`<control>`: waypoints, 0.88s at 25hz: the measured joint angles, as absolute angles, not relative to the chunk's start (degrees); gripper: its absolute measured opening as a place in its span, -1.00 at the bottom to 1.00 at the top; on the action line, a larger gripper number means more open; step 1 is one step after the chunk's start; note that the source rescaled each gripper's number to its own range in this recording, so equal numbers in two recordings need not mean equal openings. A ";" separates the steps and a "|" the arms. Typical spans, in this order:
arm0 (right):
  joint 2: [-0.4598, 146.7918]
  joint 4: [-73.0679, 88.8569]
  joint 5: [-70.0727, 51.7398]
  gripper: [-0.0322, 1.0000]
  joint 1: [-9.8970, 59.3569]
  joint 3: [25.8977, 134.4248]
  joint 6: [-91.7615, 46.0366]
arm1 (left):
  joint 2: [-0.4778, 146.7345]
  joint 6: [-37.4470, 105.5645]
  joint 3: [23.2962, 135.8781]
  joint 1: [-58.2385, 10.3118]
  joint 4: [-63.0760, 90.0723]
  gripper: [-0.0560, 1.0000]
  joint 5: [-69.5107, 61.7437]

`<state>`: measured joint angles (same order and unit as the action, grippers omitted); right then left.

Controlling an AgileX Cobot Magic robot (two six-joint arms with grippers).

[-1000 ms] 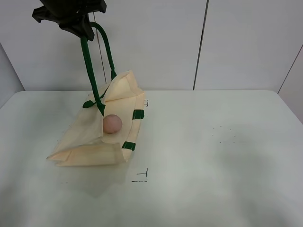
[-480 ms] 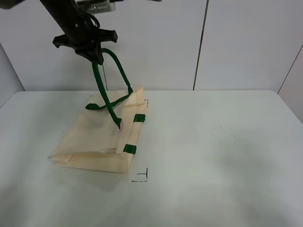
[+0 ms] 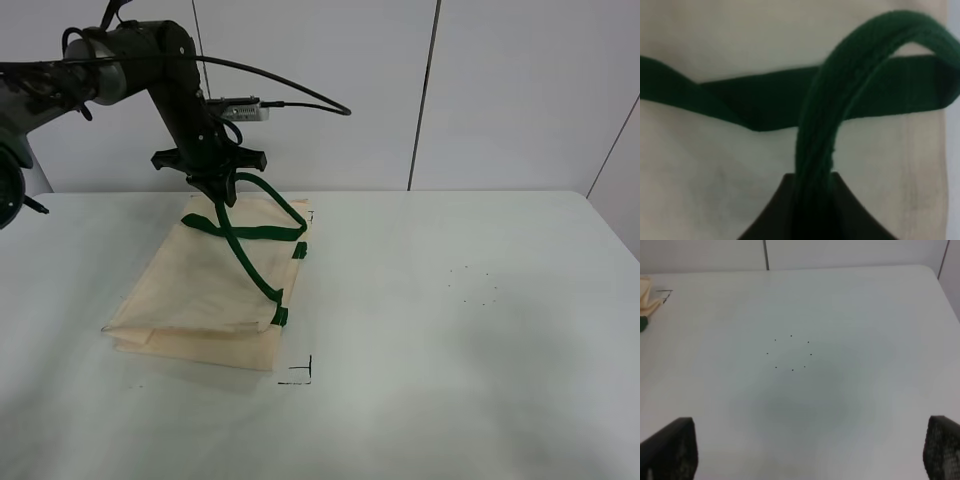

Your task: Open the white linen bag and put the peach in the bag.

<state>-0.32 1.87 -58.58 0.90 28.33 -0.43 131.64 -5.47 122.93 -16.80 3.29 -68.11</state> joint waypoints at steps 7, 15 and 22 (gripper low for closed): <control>-0.32 1.87 -58.58 1.00 0.90 28.33 -0.43 | 131.70 -5.35 123.15 -16.80 -1.26 0.84 -68.11; -0.32 1.87 -58.58 1.00 0.90 28.33 -0.43 | 131.70 -5.33 123.22 -11.69 -3.68 0.93 -68.11; -0.32 1.87 -58.58 1.00 0.90 28.33 -0.43 | 131.70 -4.98 123.07 -4.14 -3.99 0.93 -68.11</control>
<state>-0.32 1.87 -58.58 0.90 28.33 -0.43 131.70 -4.98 123.07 -4.14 -3.99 -68.11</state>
